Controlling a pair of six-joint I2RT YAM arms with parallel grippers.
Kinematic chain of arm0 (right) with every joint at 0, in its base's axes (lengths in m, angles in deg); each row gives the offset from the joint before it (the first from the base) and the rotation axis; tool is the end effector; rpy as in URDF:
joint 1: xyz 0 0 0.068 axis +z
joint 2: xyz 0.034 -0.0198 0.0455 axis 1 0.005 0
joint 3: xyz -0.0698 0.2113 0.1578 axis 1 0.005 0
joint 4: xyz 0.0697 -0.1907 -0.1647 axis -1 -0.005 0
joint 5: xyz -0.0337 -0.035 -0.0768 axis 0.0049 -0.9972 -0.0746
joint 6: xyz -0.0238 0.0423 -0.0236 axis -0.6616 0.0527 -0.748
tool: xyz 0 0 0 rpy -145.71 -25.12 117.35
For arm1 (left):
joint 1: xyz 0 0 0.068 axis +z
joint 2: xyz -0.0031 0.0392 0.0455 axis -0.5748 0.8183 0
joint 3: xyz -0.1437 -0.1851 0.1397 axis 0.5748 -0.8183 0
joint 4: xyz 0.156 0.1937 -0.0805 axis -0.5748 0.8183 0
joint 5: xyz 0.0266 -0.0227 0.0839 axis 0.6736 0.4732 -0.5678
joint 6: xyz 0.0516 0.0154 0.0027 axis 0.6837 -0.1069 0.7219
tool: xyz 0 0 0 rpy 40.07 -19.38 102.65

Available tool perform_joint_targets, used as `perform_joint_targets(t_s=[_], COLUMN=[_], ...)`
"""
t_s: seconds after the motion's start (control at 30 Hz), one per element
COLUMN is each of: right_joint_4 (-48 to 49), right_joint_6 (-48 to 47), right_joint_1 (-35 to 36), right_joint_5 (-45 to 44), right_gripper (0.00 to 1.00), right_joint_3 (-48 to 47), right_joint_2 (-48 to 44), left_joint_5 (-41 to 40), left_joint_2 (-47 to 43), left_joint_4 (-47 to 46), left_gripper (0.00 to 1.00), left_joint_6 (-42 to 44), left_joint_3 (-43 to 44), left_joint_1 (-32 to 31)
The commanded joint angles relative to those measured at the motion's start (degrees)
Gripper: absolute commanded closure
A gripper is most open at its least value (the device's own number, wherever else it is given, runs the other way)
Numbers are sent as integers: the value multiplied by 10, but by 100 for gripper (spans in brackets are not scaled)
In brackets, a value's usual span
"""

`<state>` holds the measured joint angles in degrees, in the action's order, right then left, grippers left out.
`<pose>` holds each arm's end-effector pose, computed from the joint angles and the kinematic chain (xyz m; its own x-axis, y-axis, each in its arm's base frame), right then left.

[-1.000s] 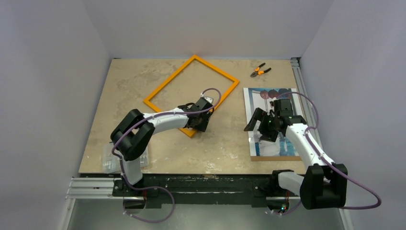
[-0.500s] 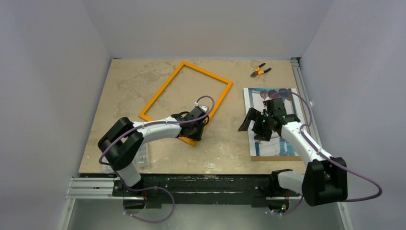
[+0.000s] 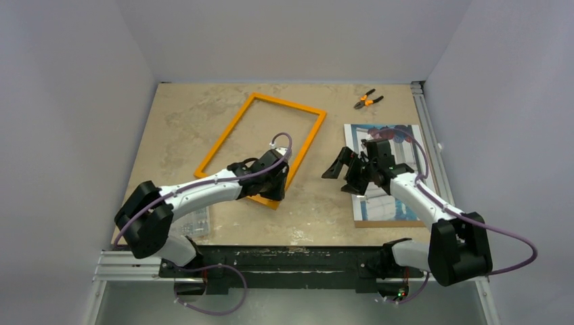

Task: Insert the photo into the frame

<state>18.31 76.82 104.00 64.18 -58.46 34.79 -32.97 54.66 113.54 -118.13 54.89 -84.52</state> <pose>0.2317 0.0732 0.2051 -0.8707 0.4334 -0.2327 0.1964 0.7400 0.6433 0.1983 -0.2276 0.2047 -0.8678 0.1489 -0.4741 0.2938 0.9232 -0.2477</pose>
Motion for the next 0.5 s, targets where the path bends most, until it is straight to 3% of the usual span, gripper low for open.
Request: perform_joint_targets(t_s=[0.0,0.47], right_joint_4=[109,298], right_joint_6=[71,172], right_joint_1=[5,36], right_joint_5=[41,79], right_gripper=[4,6], right_joint_3=[26,48], right_joint_2=[-20,32], left_joint_5=[16,40], left_joint_2=[-50,-133], left_joint_4=[2,-13], left_gripper=[100,100], left_joint_6=[-24,-55], left_joint_3=[-6,-28], left_joint_1=[-15,-78])
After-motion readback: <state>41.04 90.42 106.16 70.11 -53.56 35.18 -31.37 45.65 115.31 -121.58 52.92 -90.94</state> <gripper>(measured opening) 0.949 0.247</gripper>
